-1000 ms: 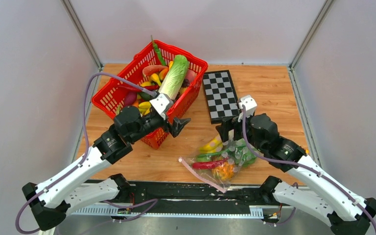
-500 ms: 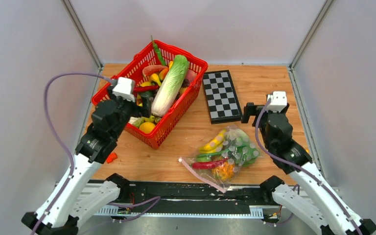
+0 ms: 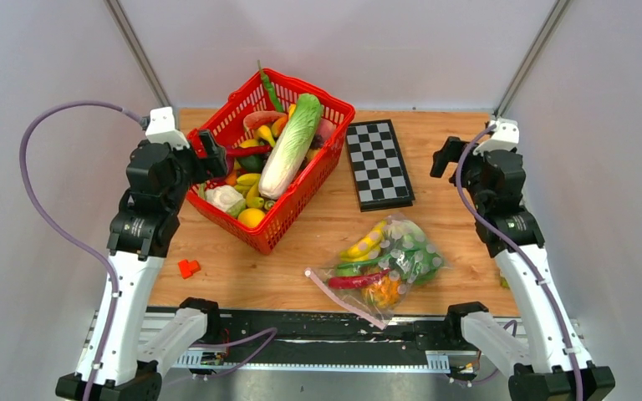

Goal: Place the food in the zip-top bag and seal the zipper
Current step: Reset both arms

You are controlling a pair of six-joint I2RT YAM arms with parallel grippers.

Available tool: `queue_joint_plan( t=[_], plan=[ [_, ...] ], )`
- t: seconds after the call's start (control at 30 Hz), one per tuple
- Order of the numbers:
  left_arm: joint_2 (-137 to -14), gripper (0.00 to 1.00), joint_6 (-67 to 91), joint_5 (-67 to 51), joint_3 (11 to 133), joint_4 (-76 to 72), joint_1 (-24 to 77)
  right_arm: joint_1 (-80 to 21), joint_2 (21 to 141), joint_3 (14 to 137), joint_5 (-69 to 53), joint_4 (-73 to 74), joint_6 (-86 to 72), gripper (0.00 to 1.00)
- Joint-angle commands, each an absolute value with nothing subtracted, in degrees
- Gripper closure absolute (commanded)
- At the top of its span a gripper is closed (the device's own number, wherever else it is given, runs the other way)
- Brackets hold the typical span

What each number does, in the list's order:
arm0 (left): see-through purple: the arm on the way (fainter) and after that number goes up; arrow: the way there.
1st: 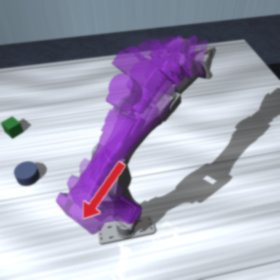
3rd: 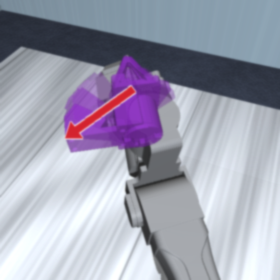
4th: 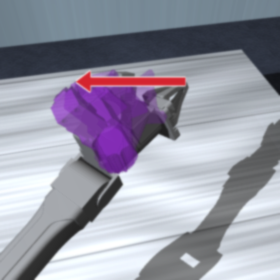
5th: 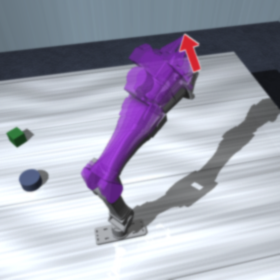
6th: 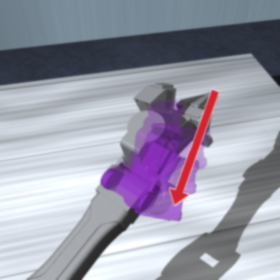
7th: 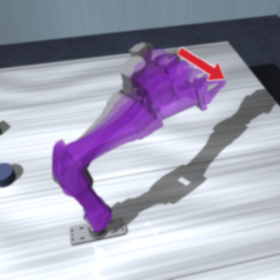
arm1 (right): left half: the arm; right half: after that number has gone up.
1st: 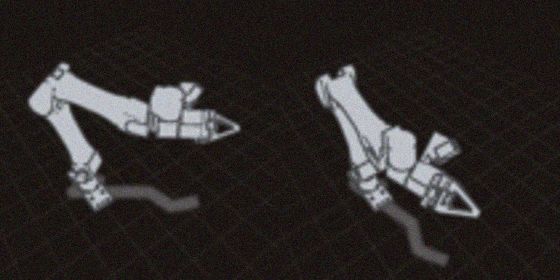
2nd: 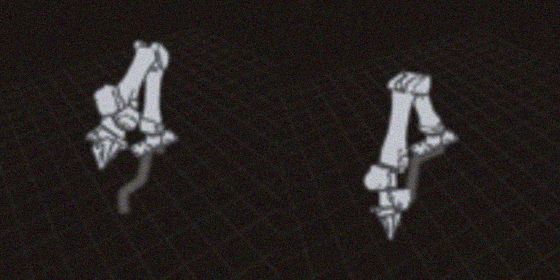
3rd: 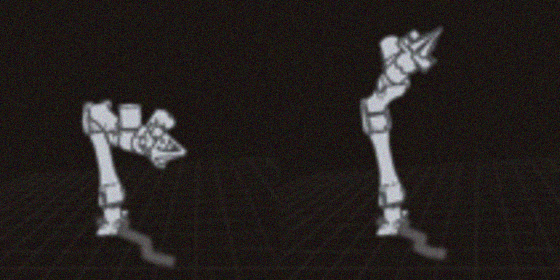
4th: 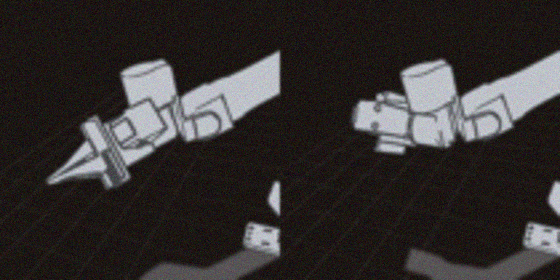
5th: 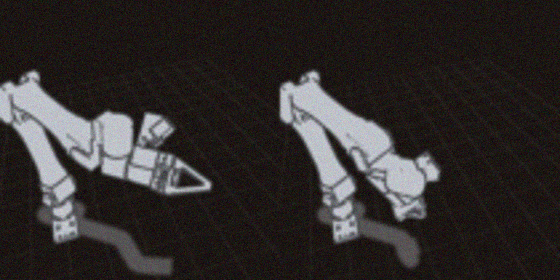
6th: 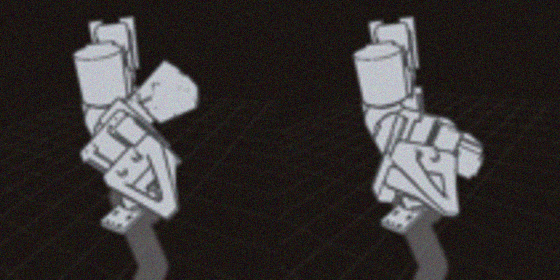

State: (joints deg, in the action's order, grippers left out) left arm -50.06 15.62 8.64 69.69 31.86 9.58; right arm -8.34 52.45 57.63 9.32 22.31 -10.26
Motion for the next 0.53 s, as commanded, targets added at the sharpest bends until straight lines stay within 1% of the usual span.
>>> queue_joint_plan(
  t=[0.0,0.13,0.33,0.5],
  plan=[
    [-46.7,0.0,20.1,12.4,69.5,34.4,9.2,-8.3,47.2,54.8,4.7,18.4,-13.3,0.0],
    [-44.1,0.0,21.5,15.8,67.5,34.3,9.2,-8.3,45.3,53.7,5.1,18.7,-13.7,0.0],
    [-41.9,0.0,22.5,14.2,67.4,33.8,9.1,-8.4,45.8,55.2,4.2,20.9,-13.9,0.0],
    [-41.4,0.0,22.5,15.5,67.3,34.9,9.1,-8.4,46.1,55.1,2.8,21.2,-14.7,0.0]
  ],
)
